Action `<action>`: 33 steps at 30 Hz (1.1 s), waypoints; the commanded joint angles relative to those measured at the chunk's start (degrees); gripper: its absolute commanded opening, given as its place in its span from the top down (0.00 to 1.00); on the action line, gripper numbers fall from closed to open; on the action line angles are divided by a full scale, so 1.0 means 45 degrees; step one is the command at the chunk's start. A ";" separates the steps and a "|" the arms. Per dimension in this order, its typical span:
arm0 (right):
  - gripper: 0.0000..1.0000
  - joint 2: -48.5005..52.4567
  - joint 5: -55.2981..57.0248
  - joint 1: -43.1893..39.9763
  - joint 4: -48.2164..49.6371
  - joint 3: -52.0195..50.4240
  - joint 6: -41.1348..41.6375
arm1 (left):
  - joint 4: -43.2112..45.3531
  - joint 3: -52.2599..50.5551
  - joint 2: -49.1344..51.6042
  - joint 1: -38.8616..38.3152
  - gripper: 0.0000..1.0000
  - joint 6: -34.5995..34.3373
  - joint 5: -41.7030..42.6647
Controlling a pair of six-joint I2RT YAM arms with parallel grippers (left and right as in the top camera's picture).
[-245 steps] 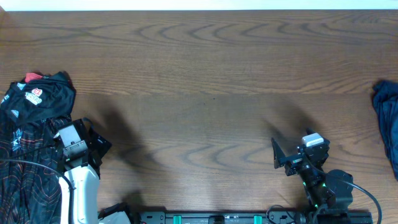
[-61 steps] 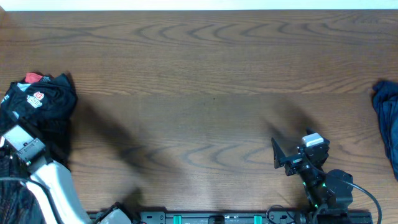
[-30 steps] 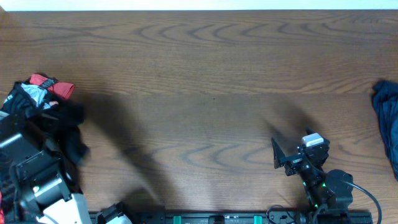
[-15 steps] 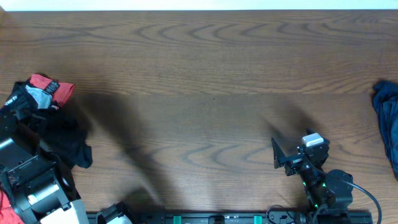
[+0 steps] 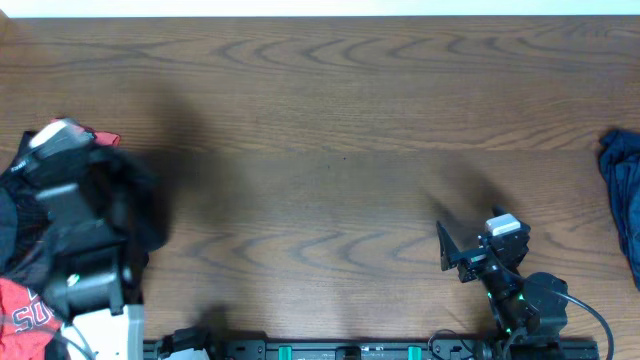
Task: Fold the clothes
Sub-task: 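Pull the black jersey off the pile rightward to the table center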
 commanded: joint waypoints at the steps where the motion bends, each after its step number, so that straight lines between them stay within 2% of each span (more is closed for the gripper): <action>1: 0.01 -0.0102 0.0015 0.0121 0.0005 -0.0053 -0.0155 | 0.0068 0.0369 0.0427 -0.1836 0.94 0.0903 -0.0602; 8: 0.01 -0.0102 0.0015 0.0121 0.0005 -0.0053 -0.0155 | 0.0131 0.0369 0.1525 -0.6431 0.94 0.1821 -0.2720; 14: 0.01 -0.0102 0.0015 0.0121 0.0005 -0.0053 -0.0155 | 0.0325 0.0369 0.2769 -0.9768 0.94 0.1831 -0.3604; 20: 0.01 -0.0102 0.0015 0.0121 0.0005 -0.0053 -0.0155 | 0.1486 0.0369 0.4381 -1.2560 0.94 0.2521 -0.3633; 27: 0.01 -0.0102 0.0015 0.0121 0.0005 -0.0053 -0.0155 | 0.2244 0.0369 0.5974 -1.4644 0.94 0.2618 -0.3478; 33: 0.01 -0.0102 0.0019 0.0121 0.0005 -0.0053 -0.0155 | 0.2244 0.0369 0.6076 -1.5052 0.94 0.2424 -0.3492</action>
